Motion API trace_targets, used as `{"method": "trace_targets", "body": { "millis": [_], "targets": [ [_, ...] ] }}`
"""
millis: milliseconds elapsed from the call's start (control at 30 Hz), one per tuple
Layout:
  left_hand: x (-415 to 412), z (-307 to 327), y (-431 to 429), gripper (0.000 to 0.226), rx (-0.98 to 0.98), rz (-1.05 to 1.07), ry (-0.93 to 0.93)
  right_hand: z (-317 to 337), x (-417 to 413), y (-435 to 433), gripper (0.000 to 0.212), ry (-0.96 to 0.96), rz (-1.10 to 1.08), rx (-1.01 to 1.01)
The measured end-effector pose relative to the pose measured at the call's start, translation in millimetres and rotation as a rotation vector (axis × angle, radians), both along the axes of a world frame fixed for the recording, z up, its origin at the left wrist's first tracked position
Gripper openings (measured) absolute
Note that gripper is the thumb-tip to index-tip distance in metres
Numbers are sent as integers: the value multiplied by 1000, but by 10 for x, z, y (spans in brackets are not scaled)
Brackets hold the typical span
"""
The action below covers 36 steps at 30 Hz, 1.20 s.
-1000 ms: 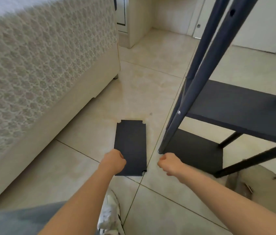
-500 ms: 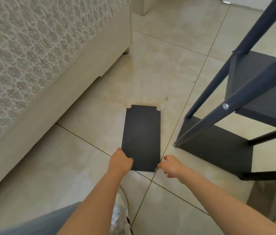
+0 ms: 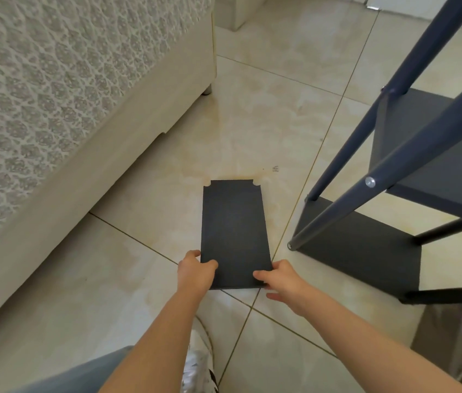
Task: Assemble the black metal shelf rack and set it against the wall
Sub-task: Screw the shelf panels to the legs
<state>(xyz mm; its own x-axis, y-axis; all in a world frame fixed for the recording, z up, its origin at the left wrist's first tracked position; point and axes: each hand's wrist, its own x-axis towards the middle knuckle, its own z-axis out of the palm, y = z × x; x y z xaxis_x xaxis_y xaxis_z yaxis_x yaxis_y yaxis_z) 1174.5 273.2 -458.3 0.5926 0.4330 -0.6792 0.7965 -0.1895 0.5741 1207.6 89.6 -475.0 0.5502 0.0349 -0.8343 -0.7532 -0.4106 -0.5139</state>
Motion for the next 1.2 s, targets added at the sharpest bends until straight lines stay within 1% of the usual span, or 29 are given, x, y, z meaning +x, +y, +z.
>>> {"method": "trace_targets", "body": {
  "millis": [67,133,233,333,467,600,700,800,967,1100,1200],
  "targets": [
    [22,47,-10,48,-2,74,-16,29,6,-15,39,-12,-113,46],
    [46,72,15,43,-31,172,-42,74,37,-45,28,-17,-208,98],
    [92,109,71,36,-152,306,-52,196,106,-63,13,19,-322,195],
    [126,197,84,17,-248,406,-62,390,167,-33,9,40,-361,230],
    [103,384,112,20,-423,556,-62,725,223,-43,12,76,-428,335],
    [53,677,161,22,-515,536,-41,1061,237,-99,16,83,-424,392],
    [31,986,218,25,-551,477,-85,1362,223,-157,23,91,-408,489],
    [32,1334,298,32,-595,433,-146,1733,216,-214,24,58,-363,532],
    [31,1970,491,39,-671,417,-341,2465,123,-343,30,-12,-250,591],
    [46,2553,654,43,-710,367,-528,3090,6,-536,29,-111,-144,670],
    [63,2999,765,44,-729,368,-623,3515,-74,-717,30,-175,-62,694]
  ]
}}
